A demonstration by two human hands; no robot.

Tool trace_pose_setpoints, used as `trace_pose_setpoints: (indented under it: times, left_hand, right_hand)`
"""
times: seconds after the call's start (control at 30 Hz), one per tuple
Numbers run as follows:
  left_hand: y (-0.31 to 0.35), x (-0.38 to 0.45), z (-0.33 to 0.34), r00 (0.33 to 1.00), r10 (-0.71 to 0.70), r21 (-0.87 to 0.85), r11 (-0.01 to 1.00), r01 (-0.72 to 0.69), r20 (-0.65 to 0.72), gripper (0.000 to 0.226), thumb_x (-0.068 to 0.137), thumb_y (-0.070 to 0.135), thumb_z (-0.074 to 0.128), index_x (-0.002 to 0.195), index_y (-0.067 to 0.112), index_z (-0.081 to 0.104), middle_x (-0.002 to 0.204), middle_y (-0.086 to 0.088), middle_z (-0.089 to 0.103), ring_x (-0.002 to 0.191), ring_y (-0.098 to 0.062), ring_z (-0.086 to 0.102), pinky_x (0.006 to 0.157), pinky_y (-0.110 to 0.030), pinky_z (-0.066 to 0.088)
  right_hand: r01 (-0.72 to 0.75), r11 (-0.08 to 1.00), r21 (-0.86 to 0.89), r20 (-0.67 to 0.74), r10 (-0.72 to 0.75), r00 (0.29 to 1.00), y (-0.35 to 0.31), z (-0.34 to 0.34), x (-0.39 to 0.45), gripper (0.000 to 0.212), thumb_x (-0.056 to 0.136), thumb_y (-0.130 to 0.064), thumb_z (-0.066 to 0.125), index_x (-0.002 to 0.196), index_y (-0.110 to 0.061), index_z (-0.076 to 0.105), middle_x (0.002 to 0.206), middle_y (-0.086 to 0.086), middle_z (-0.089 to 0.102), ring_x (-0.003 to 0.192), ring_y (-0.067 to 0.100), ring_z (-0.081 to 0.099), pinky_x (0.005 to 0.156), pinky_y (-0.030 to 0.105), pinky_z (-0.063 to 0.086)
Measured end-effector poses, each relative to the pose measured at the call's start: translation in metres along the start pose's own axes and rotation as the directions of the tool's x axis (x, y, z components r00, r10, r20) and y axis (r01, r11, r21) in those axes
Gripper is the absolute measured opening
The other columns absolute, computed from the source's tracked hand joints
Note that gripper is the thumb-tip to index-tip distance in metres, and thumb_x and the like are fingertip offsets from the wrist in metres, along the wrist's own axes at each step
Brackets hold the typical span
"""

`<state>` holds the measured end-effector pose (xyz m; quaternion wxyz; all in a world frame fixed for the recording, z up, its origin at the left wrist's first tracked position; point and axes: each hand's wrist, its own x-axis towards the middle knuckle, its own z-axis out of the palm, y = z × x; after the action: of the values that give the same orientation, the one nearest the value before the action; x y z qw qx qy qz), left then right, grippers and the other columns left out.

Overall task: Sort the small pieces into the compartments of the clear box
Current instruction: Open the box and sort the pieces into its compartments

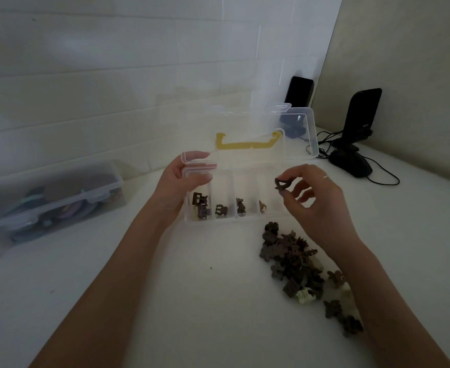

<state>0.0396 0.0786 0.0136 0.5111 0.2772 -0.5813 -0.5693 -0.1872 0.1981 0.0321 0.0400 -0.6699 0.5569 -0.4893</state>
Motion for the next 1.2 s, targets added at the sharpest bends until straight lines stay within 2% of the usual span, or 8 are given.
trace_pose_setpoints:
  times: [0.2,0.37,0.5,0.63,0.87,1.1,1.2]
  left_hand:
    - [-0.0001,0.0000,-0.0003,1.000,-0.001,0.000,1.000,0.001,0.008,0.037,0.066,0.007,0.072,0.097,0.027,0.068,0.083,0.007,0.073,0.072,-0.003,0.065,0.064,-0.013,0.048]
    - [0.0007,-0.0005,-0.0005,1.000,0.001,-0.027,1.000,-0.001,0.019,0.042,0.058,0.018,0.078,0.097,0.026,0.068,0.084,0.007,0.073,0.072,-0.003,0.065,0.064,-0.013,0.049]
    - [0.0004,-0.0002,0.0003,1.000,0.003,-0.016,1.000,-0.003,0.011,0.038,0.066,0.006,0.073,0.098,0.024,0.066,0.083,0.007,0.073,0.067,-0.001,0.063,0.061,-0.012,0.047]
    - [0.0009,-0.0011,0.0005,1.000,0.000,-0.015,1.000,0.000,0.010,0.037,0.067,0.004,0.070,0.097,0.025,0.067,0.082,0.008,0.073,0.067,0.000,0.063,0.061,-0.012,0.047]
    - [0.0021,-0.0015,-0.0006,1.000,-0.007,-0.013,1.000,0.007,0.028,0.039,0.063,0.009,0.075,0.096,0.028,0.068,0.084,0.008,0.073,0.068,-0.001,0.063,0.062,-0.013,0.047]
    - [0.0015,-0.0010,-0.0007,1.000,-0.002,-0.005,1.000,0.002,0.023,0.038,0.066,0.006,0.072,0.095,0.030,0.069,0.086,0.006,0.074,0.072,-0.002,0.064,0.063,-0.013,0.048]
    - [0.0025,-0.0013,-0.0017,1.000,0.000,0.000,1.000,0.000,0.026,0.039,0.059,0.015,0.078,0.094,0.032,0.070,0.085,0.007,0.074,0.069,-0.002,0.063,0.062,-0.013,0.047]
  right_hand:
    - [-0.007,1.000,-0.011,0.015,0.007,1.000,0.0000,0.0001,-0.0007,0.029,0.081,-0.008,0.067,0.094,-0.032,0.059,0.093,-0.022,0.061,0.077,0.005,0.057,0.067,0.010,0.043]
    - [-0.035,0.999,0.011,0.043,0.035,0.998,0.0010,-0.0013,-0.0004,0.028,0.080,-0.012,0.070,0.096,-0.032,0.059,0.094,-0.026,0.063,0.080,0.005,0.059,0.069,0.009,0.043]
    - [-0.032,0.999,-0.032,0.086,0.035,0.996,0.0033,-0.0005,-0.0008,0.029,0.081,-0.014,0.069,0.096,-0.035,0.057,0.093,-0.025,0.063,0.080,0.004,0.058,0.069,0.011,0.041]
    - [-0.006,0.993,-0.117,0.106,0.019,0.994,0.0058,-0.0007,-0.0009,0.029,0.081,-0.012,0.069,0.096,-0.034,0.057,0.089,-0.017,0.061,0.078,0.004,0.054,0.068,0.012,0.039]
    - [-0.018,0.995,-0.095,0.089,0.026,0.996,0.0058,-0.0013,-0.0003,0.033,0.079,-0.011,0.070,0.094,-0.037,0.056,0.089,-0.022,0.061,0.079,0.003,0.053,0.068,0.006,0.039]
    - [-0.086,0.996,-0.022,0.071,0.087,0.994,0.0073,-0.0018,-0.0002,0.040,0.080,-0.016,0.070,0.107,-0.038,0.051,0.091,-0.020,0.064,0.082,0.004,0.056,0.070,0.014,0.042]
    - [-0.088,0.993,-0.073,0.012,0.089,0.996,0.0087,-0.0049,0.0004,0.035,0.081,-0.013,0.068,0.103,-0.036,0.054,0.091,-0.019,0.062,0.081,0.003,0.054,0.067,0.010,0.040]
